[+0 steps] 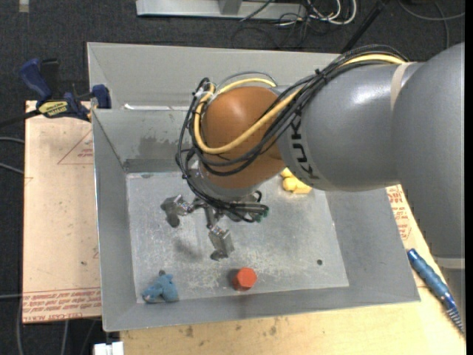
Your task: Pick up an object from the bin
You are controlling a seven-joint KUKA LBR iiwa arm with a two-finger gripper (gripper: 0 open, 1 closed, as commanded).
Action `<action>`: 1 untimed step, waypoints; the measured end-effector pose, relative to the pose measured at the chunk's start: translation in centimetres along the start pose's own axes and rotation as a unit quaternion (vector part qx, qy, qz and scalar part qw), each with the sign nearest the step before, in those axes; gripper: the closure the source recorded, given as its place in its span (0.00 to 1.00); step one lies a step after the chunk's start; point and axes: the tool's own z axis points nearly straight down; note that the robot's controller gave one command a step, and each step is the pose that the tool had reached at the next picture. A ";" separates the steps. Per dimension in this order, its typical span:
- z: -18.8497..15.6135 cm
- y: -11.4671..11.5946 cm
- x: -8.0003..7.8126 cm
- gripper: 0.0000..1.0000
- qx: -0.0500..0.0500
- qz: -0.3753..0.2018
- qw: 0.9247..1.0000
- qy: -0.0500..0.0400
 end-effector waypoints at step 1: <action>3.4 6.5 3.1 0.00 -0.002 -0.111 0.994 0.002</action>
Offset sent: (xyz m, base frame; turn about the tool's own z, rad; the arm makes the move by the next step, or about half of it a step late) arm -0.0661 0.0218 -0.0328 -0.2223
